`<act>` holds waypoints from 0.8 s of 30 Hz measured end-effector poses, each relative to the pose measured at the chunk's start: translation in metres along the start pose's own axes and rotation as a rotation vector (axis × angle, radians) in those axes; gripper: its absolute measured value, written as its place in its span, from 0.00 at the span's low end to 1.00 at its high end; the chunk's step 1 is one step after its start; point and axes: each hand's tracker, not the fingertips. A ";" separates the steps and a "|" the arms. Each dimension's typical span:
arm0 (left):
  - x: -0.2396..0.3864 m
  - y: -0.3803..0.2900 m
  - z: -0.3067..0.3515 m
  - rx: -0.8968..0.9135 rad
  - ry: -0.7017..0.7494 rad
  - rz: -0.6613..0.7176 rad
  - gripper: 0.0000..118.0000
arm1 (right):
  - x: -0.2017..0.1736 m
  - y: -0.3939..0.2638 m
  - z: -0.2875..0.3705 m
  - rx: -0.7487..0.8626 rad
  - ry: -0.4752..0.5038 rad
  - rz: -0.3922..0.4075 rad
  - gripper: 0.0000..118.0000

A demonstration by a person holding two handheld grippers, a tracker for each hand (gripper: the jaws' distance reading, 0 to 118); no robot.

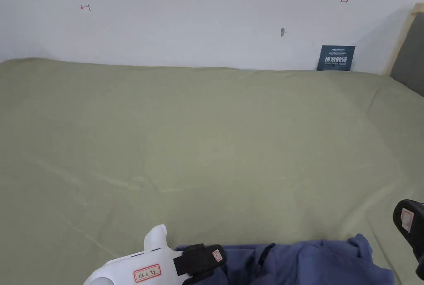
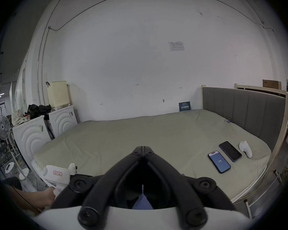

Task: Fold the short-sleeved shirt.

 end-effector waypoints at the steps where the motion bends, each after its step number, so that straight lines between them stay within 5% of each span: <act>1: -0.003 -0.004 -0.006 0.001 0.025 -0.002 0.00 | -0.002 -0.001 0.000 -0.001 0.005 0.004 0.00; 14: 0.001 -0.085 -0.105 -0.155 -0.010 0.012 0.00 | -0.010 0.013 0.025 0.009 0.026 0.053 0.00; 24: 0.002 -0.069 -0.087 -0.158 0.018 0.082 0.00 | -0.014 0.010 0.016 -0.020 0.033 0.055 0.00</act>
